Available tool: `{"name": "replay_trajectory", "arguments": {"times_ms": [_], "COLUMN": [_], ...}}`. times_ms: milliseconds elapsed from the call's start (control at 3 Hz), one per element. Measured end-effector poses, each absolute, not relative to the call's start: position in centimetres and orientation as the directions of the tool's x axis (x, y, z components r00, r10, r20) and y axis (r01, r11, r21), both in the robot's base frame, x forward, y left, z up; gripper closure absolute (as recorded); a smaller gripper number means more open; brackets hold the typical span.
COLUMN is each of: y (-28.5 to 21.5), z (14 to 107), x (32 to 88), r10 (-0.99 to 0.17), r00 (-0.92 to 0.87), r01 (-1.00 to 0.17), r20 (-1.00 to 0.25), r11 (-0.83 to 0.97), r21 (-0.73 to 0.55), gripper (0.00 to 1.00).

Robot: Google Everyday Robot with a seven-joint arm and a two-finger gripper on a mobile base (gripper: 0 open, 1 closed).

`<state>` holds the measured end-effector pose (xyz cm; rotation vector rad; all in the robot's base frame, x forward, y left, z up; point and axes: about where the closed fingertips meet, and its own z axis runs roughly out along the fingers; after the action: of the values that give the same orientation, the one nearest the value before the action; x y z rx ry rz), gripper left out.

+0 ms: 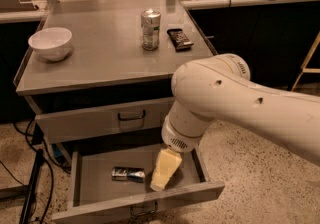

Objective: Pick redbull can from middle drawer and place on counter

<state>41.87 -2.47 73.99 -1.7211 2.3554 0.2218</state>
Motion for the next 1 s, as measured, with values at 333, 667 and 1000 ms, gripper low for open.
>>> {"name": "replay_trajectory", "arguments": {"times_ms": [333, 667, 1000], "y": [2.5, 2.5, 3.5], "z": [67.9, 67.9, 64.8], "x": [45.3, 45.3, 45.9], "r10": [-0.901, -0.901, -0.884], "r00": [-0.272, -0.272, -0.305], "r01": [-0.961, -0.96, -0.951], "r20": [-0.338, -0.338, -0.353], "r11": [0.276, 0.276, 0.301], "r21": [0.036, 0.036, 0.068], "gripper": [0.0, 0.0, 0.0]}}
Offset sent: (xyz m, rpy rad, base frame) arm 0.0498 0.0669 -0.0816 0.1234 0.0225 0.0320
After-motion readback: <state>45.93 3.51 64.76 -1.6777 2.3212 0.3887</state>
